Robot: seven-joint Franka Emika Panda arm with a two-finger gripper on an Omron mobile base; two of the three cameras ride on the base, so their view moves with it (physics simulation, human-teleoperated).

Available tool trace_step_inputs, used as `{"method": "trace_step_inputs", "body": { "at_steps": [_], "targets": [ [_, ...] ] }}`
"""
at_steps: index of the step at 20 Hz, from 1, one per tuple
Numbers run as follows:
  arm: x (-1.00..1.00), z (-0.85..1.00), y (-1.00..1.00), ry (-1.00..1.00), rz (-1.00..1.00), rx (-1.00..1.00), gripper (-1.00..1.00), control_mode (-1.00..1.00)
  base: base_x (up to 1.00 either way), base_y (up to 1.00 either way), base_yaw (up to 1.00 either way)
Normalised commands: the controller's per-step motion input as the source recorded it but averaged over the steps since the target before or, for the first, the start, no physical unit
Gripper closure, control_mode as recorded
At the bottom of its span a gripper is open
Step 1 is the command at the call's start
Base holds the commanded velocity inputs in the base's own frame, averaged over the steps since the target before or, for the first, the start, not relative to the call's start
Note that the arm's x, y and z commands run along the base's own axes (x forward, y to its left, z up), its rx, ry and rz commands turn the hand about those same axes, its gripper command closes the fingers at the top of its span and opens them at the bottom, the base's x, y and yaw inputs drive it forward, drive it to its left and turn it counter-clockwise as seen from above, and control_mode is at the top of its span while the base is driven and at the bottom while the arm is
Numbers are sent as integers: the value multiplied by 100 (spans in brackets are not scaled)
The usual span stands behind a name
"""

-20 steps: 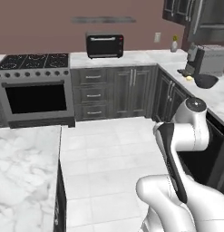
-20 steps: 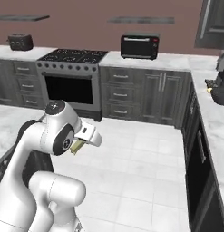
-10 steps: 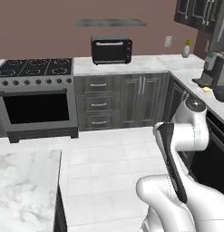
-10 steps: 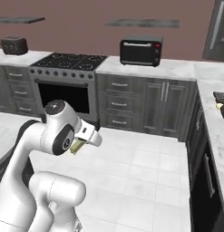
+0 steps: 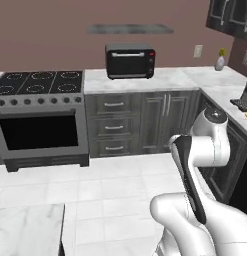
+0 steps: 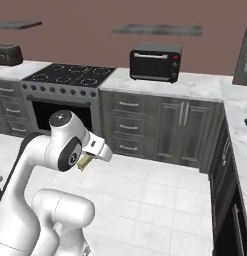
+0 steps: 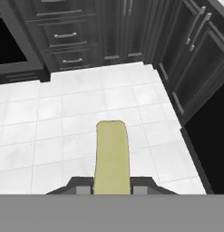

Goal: Pick the egg and butter from the fridge and place them by the bowl for mixing.

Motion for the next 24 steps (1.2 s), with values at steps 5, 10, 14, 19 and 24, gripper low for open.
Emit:
{"method": "trace_step_inputs", "body": {
  "at_steps": [5,10,14,19,24],
  "targets": [
    [0,0,0,0,0,0,100,100,75,-36,1],
    [0,0,0,0,0,0,100,100,70,-35,0],
    [0,0,0,0,0,0,100,100,59,-31,-4],
    [0,0,0,0,0,0,100,100,37,-21,-35],
    [0,0,0,0,0,0,100,100,26,-14,-55]
  ]
}}
